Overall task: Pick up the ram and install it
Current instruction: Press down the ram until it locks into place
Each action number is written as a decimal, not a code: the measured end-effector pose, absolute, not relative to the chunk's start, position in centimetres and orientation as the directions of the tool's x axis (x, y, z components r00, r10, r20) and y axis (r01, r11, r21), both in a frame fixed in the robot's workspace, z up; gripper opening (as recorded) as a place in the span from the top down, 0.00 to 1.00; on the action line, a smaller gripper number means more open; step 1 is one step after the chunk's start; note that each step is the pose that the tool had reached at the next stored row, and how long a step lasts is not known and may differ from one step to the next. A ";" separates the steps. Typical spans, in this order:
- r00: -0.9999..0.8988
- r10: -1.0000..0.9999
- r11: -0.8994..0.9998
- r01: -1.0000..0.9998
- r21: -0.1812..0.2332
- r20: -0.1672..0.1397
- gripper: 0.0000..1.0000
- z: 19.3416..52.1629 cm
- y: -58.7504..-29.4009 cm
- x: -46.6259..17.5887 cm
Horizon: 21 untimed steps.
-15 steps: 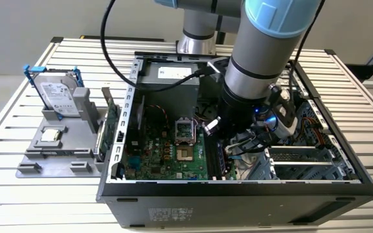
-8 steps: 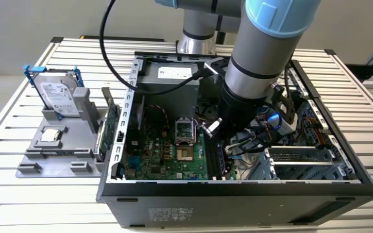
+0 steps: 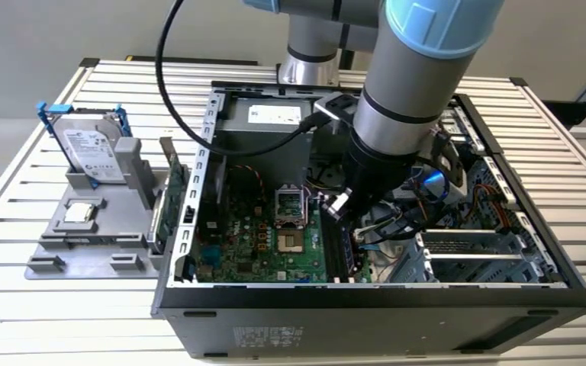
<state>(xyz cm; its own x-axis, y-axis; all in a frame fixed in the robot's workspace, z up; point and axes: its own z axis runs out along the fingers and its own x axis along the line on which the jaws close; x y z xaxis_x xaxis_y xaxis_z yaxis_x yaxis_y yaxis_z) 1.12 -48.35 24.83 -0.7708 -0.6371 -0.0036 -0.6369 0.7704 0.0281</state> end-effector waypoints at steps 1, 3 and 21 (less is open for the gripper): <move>-0.760 -0.650 0.760 -0.650 0.028 -0.004 1.00 24.8 -48.3 1.1; -0.738 -0.675 0.738 -0.675 0.028 -0.004 1.00 24.8 -48.3 1.1; -0.501 -0.865 0.501 -0.865 0.028 -0.004 1.00 24.8 -48.2 1.1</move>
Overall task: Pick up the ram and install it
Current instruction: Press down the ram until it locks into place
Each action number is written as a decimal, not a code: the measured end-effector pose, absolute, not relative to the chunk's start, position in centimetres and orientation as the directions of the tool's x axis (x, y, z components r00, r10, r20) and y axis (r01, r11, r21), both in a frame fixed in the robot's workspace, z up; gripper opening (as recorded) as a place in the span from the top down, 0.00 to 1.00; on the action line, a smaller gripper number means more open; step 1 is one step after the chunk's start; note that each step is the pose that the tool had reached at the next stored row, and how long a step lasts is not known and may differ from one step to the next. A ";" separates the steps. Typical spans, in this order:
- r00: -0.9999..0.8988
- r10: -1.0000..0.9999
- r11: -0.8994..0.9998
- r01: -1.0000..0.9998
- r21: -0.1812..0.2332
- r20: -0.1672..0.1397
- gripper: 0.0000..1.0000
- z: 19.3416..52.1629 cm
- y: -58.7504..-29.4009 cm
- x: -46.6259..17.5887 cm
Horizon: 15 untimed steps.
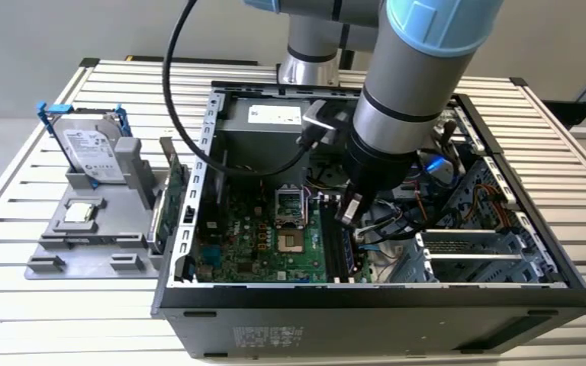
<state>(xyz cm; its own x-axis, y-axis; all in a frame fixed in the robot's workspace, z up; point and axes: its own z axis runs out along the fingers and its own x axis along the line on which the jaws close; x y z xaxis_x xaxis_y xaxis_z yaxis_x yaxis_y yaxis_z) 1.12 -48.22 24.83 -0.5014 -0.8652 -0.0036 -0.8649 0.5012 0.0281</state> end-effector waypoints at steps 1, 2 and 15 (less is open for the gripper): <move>-0.487 -0.873 0.487 -0.873 0.028 -0.004 1.00 24.8 -48.2 1.1; -0.473 -0.881 0.473 -0.881 0.028 -0.004 1.00 24.8 -48.2 1.1; -0.280 -0.960 0.280 -0.960 0.028 -0.004 1.00 24.8 -48.1 1.1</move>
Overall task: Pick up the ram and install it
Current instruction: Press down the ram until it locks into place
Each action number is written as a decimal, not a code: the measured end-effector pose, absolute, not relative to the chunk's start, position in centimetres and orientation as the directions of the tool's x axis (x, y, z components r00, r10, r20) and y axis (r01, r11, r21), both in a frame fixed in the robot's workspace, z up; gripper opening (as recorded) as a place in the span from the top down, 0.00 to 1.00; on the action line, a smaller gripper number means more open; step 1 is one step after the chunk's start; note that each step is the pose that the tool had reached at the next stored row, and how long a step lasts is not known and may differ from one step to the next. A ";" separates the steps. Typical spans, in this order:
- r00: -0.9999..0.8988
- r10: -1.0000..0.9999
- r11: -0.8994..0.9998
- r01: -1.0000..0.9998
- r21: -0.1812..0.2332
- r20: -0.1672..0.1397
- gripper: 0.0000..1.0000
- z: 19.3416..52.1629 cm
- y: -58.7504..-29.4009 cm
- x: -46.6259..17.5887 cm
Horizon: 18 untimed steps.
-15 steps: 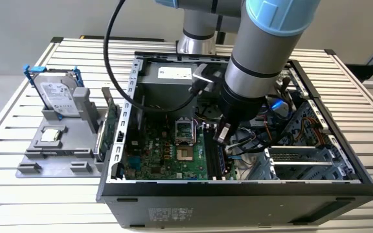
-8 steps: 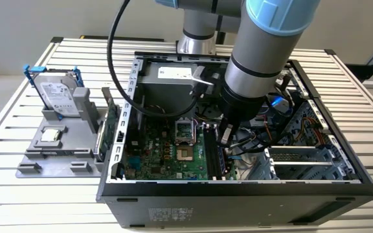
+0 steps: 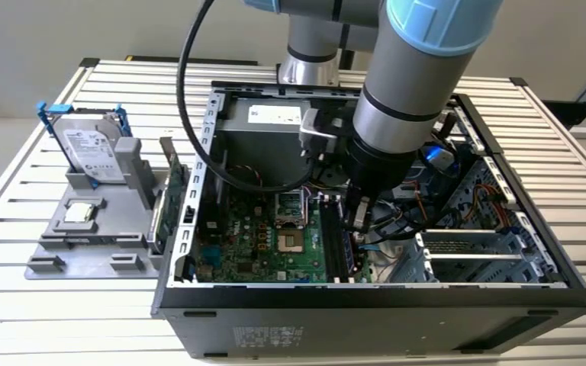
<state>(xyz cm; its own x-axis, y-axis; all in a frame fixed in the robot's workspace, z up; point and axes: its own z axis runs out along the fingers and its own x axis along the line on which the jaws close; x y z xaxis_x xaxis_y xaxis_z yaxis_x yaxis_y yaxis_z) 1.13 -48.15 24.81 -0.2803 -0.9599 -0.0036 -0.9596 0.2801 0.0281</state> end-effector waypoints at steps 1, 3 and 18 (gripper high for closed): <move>-0.265 -0.964 0.265 -0.964 0.028 -0.004 1.00 24.8 -48.1 1.1; -0.235 -0.972 0.235 -0.972 0.028 -0.004 1.00 24.8 -48.1 1.1; -0.044 -0.999 0.044 -0.999 0.028 -0.004 1.00 24.8 -48.1 1.1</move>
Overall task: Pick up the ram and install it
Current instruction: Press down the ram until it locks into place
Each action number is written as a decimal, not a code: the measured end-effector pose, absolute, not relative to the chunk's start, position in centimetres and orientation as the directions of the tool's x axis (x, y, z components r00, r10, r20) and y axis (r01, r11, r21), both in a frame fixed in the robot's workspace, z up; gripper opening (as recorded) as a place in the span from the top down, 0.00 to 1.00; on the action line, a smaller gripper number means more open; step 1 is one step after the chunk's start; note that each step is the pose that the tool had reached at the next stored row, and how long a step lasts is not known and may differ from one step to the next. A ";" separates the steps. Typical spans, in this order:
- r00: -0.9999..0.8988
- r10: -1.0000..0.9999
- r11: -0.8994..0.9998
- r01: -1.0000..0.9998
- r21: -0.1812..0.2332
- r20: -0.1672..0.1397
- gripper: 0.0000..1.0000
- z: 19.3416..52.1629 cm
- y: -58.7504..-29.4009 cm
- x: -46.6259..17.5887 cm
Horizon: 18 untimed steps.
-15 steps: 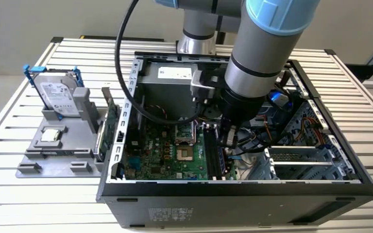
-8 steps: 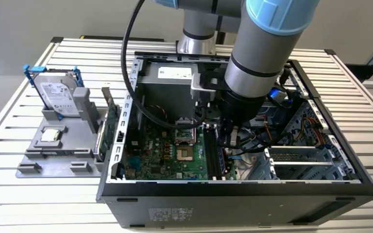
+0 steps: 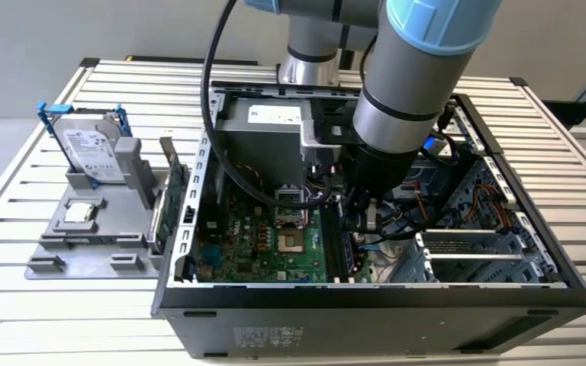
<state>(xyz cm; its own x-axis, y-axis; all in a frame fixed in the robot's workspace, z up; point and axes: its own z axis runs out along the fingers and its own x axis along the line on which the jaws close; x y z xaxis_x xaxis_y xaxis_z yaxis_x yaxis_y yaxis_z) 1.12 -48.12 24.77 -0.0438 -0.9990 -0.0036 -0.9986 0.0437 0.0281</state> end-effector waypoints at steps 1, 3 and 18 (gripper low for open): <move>-0.044 -0.999 0.044 -0.999 0.028 -0.004 1.00 24.8 -48.1 1.1; -0.043 -0.999 0.043 -0.999 0.028 -0.004 1.00 24.7 -48.1 1.2; -0.034 -0.999 0.034 -0.999 0.028 -0.004 1.00 24.4 -47.5 1.5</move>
<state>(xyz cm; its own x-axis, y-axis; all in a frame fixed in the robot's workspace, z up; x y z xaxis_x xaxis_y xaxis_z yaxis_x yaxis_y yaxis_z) 1.50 -47.48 24.41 -0.0339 -0.9994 -0.0035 -0.9990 0.0338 0.0281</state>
